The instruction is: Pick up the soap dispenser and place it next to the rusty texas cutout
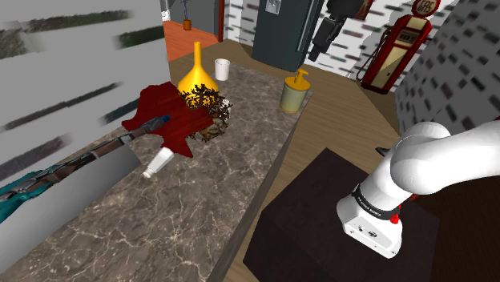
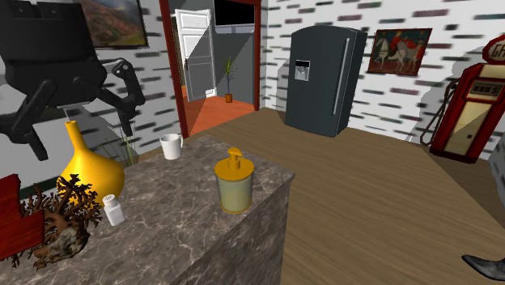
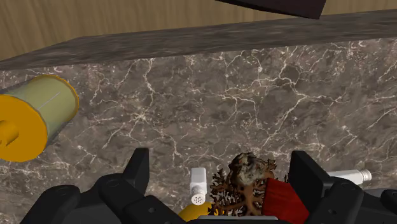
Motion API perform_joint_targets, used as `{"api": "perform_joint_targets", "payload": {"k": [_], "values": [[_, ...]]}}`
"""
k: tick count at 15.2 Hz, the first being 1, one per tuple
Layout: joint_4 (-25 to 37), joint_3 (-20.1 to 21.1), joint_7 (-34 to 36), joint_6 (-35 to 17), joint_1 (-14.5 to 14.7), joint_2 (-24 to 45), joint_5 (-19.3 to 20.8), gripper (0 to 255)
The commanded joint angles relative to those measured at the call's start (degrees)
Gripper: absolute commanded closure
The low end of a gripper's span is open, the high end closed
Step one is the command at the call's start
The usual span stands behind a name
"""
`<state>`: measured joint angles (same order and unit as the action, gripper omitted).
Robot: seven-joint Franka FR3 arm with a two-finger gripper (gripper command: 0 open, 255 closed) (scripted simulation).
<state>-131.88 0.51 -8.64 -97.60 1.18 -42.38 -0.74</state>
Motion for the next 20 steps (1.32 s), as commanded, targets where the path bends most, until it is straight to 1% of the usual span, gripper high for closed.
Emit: {"api": "perform_joint_targets", "payload": {"k": [1, 7, 12, 16, 20], "values": [[0.0, 0.0, 0.0, 0.0, 0.0, 0.0, 0.0, 0], [-0.4, -5.5, -5.4, -6.5, -2.3, 6.6, 2.6, 0], [1.1, -10.1, -9.8, -11.7, -3.8, 13.5, 3.7, 0], [3.5, -13.6, -13.5, -15.4, -4.7, 19.9, 3.8, 0], [6.9, -17.0, -17.5, -18.6, -5.6, 26.8, 2.8, 0]]}}
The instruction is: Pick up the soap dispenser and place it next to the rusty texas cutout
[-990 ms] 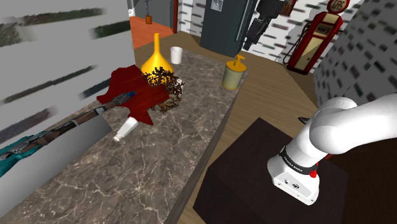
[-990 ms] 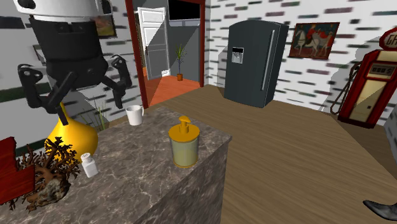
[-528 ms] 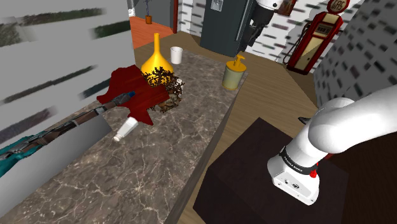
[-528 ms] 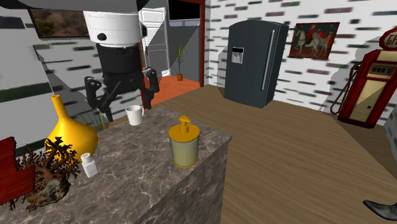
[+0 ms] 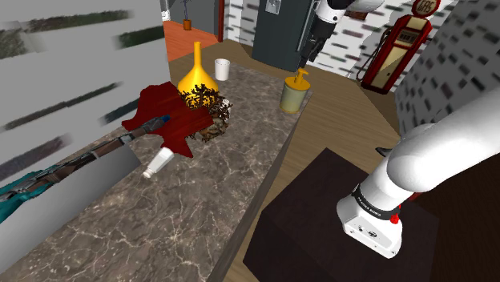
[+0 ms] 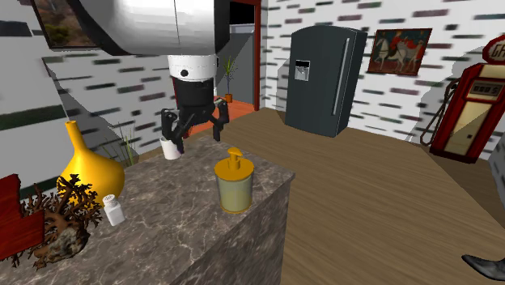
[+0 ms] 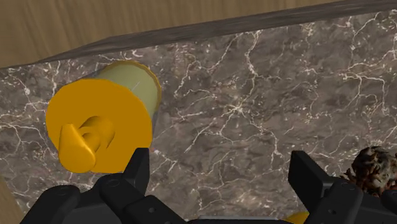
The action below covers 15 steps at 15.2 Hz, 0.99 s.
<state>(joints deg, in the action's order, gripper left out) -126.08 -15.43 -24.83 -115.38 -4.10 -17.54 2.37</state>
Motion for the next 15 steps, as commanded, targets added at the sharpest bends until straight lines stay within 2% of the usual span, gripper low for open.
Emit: {"api": "perform_joint_targets", "payload": {"k": [1, 11, 15], "values": [[2.1, -1.9, -2.4, -1.6, -0.5, 3.8, -0.7, 0], [15.1, -7.5, -13.2, -5.5, -3.9, 23.0, -8.3, 0], [13.6, -7.4, -13.8, -8.3, -4.1, 24.4, -9.1, 0]]}}
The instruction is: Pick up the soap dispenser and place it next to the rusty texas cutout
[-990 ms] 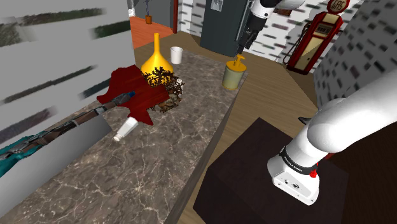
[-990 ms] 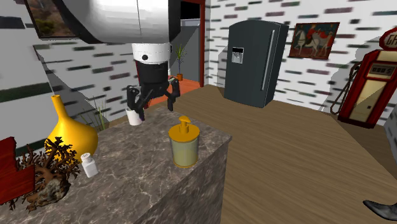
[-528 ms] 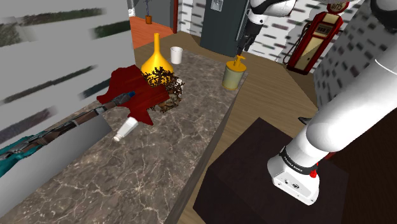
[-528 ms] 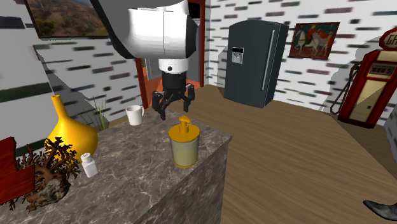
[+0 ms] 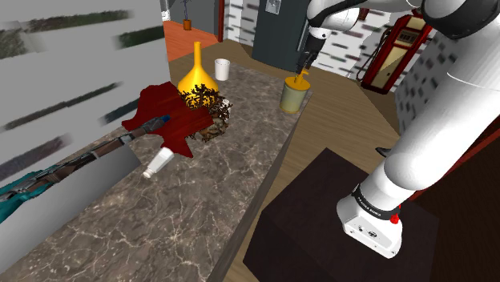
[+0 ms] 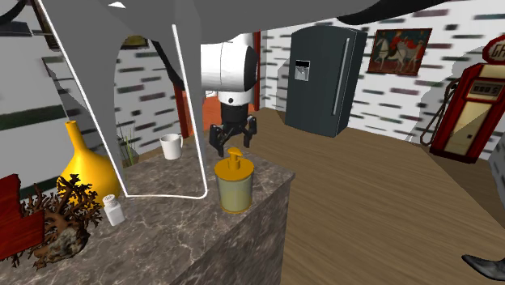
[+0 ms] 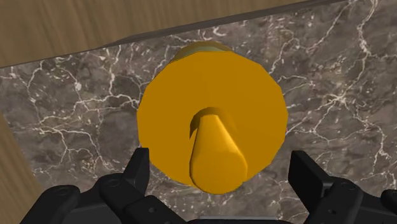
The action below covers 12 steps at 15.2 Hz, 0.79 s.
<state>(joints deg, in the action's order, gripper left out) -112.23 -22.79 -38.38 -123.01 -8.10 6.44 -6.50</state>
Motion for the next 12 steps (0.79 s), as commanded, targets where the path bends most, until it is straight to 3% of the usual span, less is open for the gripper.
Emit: {"api": "perform_joint_targets", "payload": {"k": [1, 11, 12], "values": [[-0.6, 0.0, -0.3, -1.3, -0.1, 0.8, -0.4, 0], [-1.4, 0.2, -0.7, -3.0, -0.1, 1.8, -1.0, 0], [-1.4, 0.2, -0.7, -3.0, -0.1, 1.8, -1.0, 255]]}}
